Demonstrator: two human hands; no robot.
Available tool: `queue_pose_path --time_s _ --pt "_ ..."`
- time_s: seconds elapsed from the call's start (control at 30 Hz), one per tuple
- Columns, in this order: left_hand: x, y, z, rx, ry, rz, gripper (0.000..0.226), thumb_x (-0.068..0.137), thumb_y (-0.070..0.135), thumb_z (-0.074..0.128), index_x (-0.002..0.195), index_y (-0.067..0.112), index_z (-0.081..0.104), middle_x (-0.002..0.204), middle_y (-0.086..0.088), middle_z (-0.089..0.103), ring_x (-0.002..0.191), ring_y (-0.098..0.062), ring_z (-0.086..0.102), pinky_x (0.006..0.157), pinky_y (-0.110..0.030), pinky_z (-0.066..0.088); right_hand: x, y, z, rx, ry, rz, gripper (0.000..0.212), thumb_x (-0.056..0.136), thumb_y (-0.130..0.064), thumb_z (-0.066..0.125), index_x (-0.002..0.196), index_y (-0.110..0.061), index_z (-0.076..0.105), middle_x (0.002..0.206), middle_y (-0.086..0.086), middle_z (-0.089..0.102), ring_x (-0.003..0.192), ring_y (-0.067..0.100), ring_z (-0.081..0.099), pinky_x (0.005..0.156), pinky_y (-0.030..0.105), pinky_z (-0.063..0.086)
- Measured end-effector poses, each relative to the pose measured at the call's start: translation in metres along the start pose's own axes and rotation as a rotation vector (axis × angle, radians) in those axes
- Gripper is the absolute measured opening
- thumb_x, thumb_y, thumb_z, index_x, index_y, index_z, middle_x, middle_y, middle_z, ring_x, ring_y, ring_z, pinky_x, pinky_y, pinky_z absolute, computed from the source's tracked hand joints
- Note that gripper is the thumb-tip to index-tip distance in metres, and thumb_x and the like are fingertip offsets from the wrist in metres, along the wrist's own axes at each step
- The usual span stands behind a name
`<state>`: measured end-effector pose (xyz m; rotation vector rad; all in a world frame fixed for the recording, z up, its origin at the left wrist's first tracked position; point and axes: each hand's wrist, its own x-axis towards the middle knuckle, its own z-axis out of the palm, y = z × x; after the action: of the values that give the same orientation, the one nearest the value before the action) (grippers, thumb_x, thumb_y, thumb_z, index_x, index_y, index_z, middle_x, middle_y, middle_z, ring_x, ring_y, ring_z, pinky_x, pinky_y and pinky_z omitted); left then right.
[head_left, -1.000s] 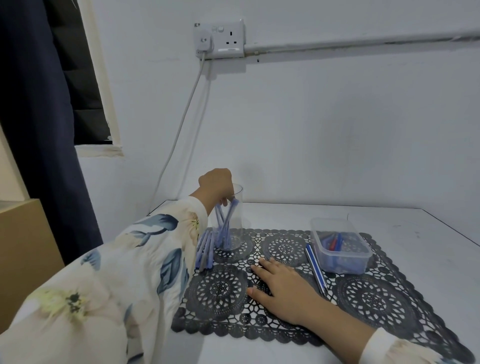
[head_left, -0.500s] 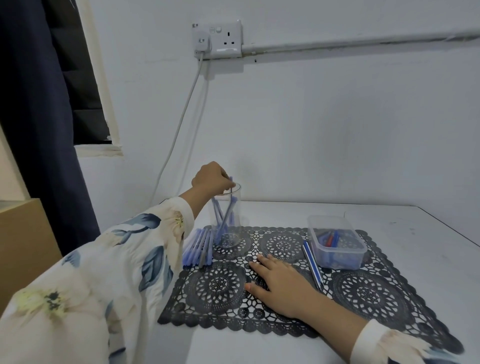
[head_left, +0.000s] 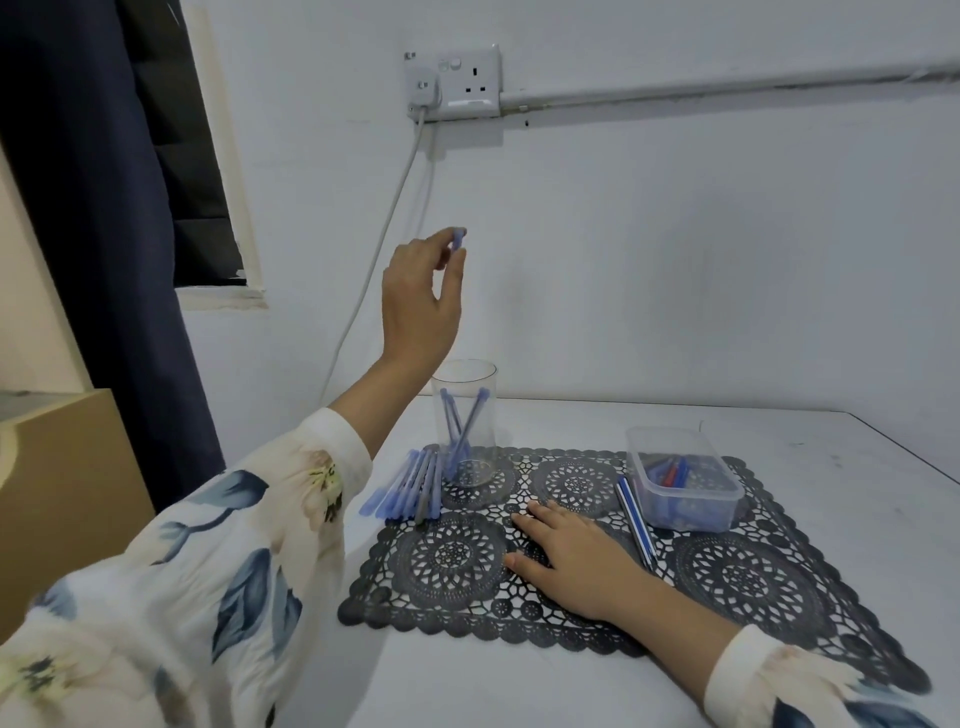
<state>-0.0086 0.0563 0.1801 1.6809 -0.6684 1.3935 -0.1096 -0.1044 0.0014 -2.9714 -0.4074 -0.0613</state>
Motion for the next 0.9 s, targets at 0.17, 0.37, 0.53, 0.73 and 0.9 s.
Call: queue_pose_path --time_s 0.17,0.37,0.53,0.73,0.9 --pt "-0.023 0.019 -0.013 0.027 -0.13 0.201 0.027 0.096 0.021 0.046 0.117 0.014 0.063 0.088 -0.002 0.055 0.063 -0.007 0.047 0.056 -0.024 0.043 0.0 -0.001 -0.001 0.02 0.025 -0.002 0.064 0.092 -0.059 0.03 0.147 -0.027 0.022 0.155 -0.001 0.016 0.143 0.016 0.01 0.115 0.034 0.011" --pt "-0.077 0.031 -0.029 0.221 -0.716 -0.058 0.022 0.089 0.042 0.057 0.109 0.037 0.066 0.086 0.015 0.057 0.071 -0.004 0.053 0.064 -0.025 0.046 -0.001 0.0 -0.002 0.097 0.185 -0.017 0.047 0.094 -0.05 0.039 0.133 -0.025 0.049 0.137 -0.003 0.048 0.127 0.014 0.041 0.107 0.033 0.03" --pt "-0.126 0.027 -0.031 0.298 -0.875 -0.334 0.017 0.08 0.046 0.067 0.088 0.031 0.069 0.082 0.015 0.066 0.079 -0.003 0.06 0.07 -0.024 0.047 -0.003 0.002 -0.005 0.166 0.346 0.035 0.034 0.091 -0.041 0.048 0.117 -0.025 0.062 0.111 -0.004 0.066 0.104 0.014 0.056 0.095 0.032 0.041" --pt "-0.154 0.017 -0.029 0.275 -0.877 -0.429 0.006 0.079 0.034 0.07 0.082 0.031 0.065 0.084 0.014 0.067 0.083 -0.007 0.061 0.076 -0.031 0.051 -0.002 0.007 -0.01 0.167 0.44 0.084 0.03 0.09 -0.035 0.05 0.116 -0.027 0.062 0.109 -0.005 0.067 0.103 0.014 0.058 0.094 0.033 0.042" --pt "-0.162 0.011 -0.029 0.23 -0.925 -0.356 0.024 0.081 0.011 0.062 0.097 0.027 0.069 0.103 0.011 0.057 0.096 -0.011 0.055 0.082 -0.034 0.048 0.0 0.011 -0.01 0.168 0.47 0.086 0.044 0.088 -0.032 0.054 0.132 -0.027 0.046 0.117 -0.004 0.062 0.108 0.014 0.056 0.092 0.03 0.043"
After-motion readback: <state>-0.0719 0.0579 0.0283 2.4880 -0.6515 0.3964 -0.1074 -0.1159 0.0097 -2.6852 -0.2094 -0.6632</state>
